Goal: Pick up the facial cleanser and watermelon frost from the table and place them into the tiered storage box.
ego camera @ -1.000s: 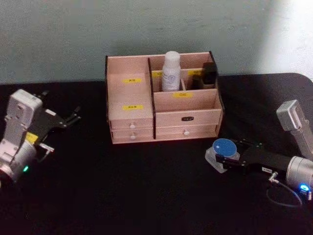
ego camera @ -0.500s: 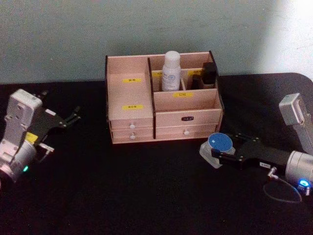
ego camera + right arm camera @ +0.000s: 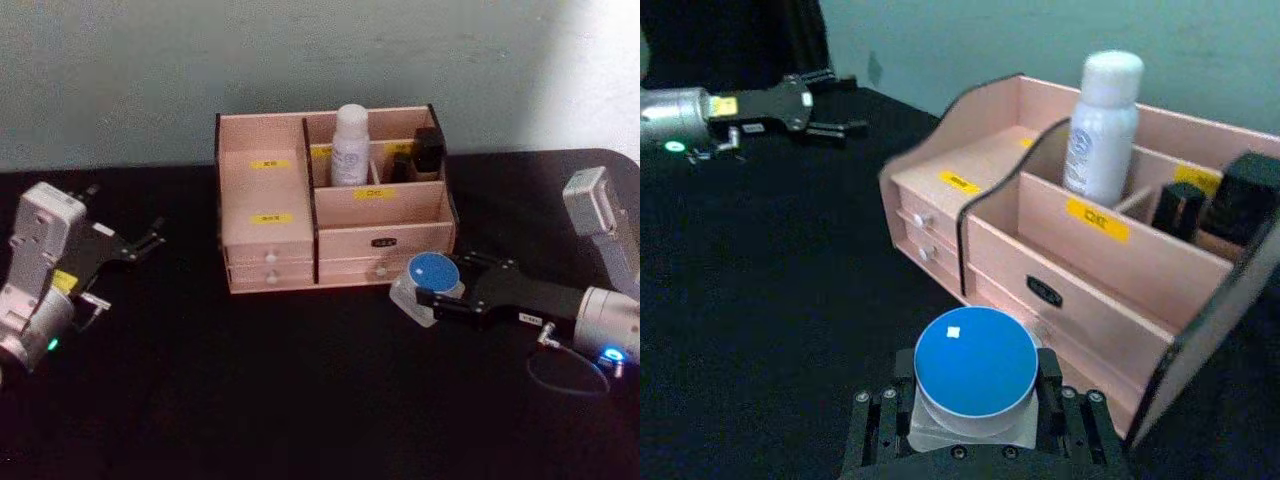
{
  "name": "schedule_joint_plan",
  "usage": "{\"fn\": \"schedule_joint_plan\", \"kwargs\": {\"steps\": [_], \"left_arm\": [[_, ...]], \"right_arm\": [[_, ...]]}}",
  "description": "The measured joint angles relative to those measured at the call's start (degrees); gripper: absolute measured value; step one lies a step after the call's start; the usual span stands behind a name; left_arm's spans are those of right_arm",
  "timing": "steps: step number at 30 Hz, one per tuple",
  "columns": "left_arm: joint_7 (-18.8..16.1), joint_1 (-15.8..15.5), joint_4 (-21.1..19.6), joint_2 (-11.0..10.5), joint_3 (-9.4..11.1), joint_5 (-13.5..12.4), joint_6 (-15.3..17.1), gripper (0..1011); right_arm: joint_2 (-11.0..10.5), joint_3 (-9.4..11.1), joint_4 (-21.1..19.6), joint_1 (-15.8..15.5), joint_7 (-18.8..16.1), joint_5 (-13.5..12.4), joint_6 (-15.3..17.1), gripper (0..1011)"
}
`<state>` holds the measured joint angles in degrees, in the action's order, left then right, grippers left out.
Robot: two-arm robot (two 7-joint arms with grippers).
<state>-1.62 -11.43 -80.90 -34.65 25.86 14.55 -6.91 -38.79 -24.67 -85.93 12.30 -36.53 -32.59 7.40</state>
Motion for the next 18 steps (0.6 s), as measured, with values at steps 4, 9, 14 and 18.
{"fn": "schedule_joint_plan", "kwargs": {"steps": [4,9,14,18], "left_arm": [[0.00,0.00,0.00,0.00,0.00,0.00,0.00,1001],[0.00,0.00,0.00,0.00,0.00,0.00,0.00,1001],[0.00,0.00,0.00,0.00,0.00,0.00,0.00,1001],[0.00,0.00,0.00,0.00,0.00,0.00,0.00,1001]], "right_arm": [[0.05,-0.61,-0.36,0.99,-0.36,-0.03,-0.12,726],[0.46,-1.46,-0.57,2.47,-0.65,-0.05,-0.21,726],[1.13,-2.26,-0.51,4.01,-0.94,-0.02,-0.21,726],[1.97,-3.19,-0.11,5.51,-1.12,0.12,-0.15,726]]}}
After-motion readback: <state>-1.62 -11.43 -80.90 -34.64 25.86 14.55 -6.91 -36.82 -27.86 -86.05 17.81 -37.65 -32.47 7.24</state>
